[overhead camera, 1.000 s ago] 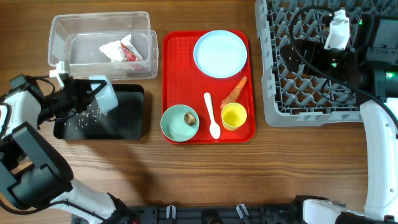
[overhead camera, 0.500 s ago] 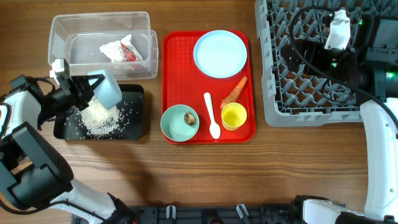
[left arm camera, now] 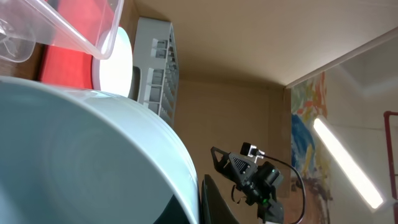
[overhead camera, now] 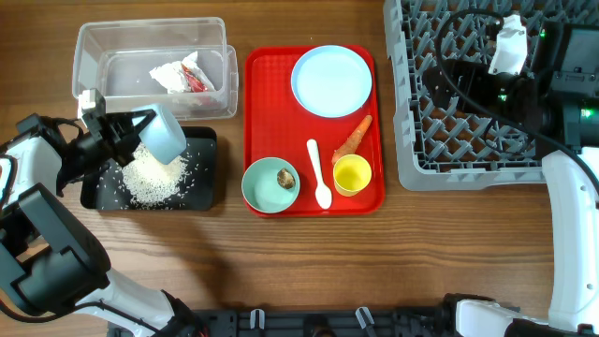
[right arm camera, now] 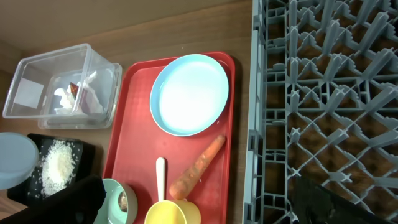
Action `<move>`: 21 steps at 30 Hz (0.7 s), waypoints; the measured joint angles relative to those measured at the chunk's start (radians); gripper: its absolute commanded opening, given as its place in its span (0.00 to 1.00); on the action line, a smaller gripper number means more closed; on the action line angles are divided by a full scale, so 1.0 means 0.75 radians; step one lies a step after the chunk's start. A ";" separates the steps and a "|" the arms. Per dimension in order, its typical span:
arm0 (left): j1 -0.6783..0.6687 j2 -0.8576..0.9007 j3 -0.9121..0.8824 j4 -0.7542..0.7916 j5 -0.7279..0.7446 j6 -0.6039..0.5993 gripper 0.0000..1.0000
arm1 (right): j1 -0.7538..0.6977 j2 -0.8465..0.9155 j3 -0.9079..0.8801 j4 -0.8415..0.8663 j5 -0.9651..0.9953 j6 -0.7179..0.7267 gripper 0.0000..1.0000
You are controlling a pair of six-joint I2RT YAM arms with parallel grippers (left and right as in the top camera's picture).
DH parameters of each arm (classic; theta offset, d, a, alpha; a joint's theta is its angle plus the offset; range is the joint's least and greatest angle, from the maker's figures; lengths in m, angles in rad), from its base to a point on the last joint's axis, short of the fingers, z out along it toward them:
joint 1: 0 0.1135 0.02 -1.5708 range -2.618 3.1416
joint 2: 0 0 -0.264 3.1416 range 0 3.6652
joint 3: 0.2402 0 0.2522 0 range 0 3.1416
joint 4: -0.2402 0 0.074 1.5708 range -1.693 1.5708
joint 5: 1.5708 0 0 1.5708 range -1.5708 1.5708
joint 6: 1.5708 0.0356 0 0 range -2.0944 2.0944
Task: Sort waste into correct bins and load items into the dishwasher rack
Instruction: 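Tilt the rice bowl to pour rice onto the black tray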
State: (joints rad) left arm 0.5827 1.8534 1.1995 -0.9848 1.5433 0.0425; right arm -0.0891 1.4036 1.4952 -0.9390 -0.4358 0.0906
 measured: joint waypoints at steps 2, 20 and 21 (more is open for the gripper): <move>0.000 0.000 0.000 -0.003 0.000 -0.001 0.04 | 0.000 0.000 0.000 0.000 0.000 0.000 1.00; -0.001 0.000 0.000 -0.096 0.001 0.036 0.04 | 0.000 0.000 0.000 0.000 0.000 0.000 1.00; -0.001 0.000 0.000 -0.098 0.001 0.037 0.04 | 0.000 0.000 0.000 0.000 0.000 0.000 1.00</move>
State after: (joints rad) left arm 0.5819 1.8534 1.1995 -1.0580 1.5436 0.0704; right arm -0.0891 1.4036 1.4952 -0.9390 -0.4358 0.0906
